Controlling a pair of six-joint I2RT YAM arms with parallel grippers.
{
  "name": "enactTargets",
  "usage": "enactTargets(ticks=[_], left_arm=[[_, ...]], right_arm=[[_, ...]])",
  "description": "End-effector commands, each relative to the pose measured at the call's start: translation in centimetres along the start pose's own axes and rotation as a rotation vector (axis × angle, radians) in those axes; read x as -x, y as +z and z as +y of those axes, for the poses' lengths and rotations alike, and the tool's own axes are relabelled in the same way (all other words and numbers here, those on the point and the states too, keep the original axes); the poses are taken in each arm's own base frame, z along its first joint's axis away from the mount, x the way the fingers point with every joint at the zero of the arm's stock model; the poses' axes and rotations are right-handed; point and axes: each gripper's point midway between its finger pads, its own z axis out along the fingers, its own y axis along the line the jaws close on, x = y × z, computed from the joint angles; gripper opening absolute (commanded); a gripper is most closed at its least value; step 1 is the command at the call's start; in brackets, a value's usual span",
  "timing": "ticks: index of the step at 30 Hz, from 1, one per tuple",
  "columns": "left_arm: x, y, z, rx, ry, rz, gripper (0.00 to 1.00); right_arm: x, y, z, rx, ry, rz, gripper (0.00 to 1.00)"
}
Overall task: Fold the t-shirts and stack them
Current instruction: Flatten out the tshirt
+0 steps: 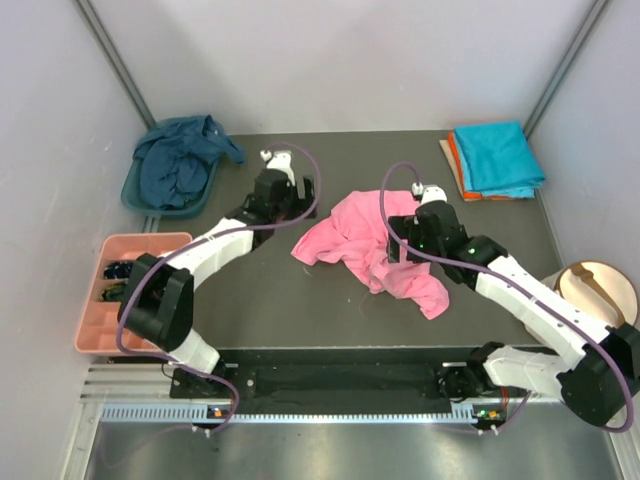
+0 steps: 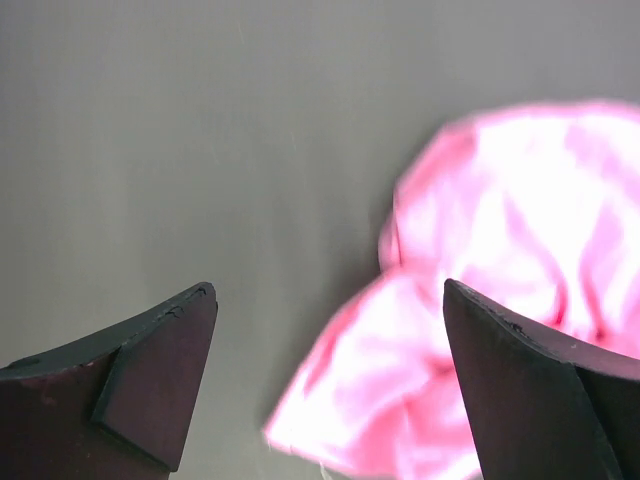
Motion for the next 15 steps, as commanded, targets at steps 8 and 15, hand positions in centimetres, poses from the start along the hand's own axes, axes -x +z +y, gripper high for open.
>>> enactTargets(ticks=[8, 15], left_arm=[[-5.4, -1.2, 0.0, 0.041, 0.009, 0.041, 0.99], [-8.6, 0.0, -0.4, 0.036, 0.016, 0.143, 0.99]], right_arm=[[-1.8, 0.8, 0.2, 0.010, 0.078, 0.031, 0.99], [-2.8, 1.4, 0.0, -0.004, 0.089, 0.056, 0.99]])
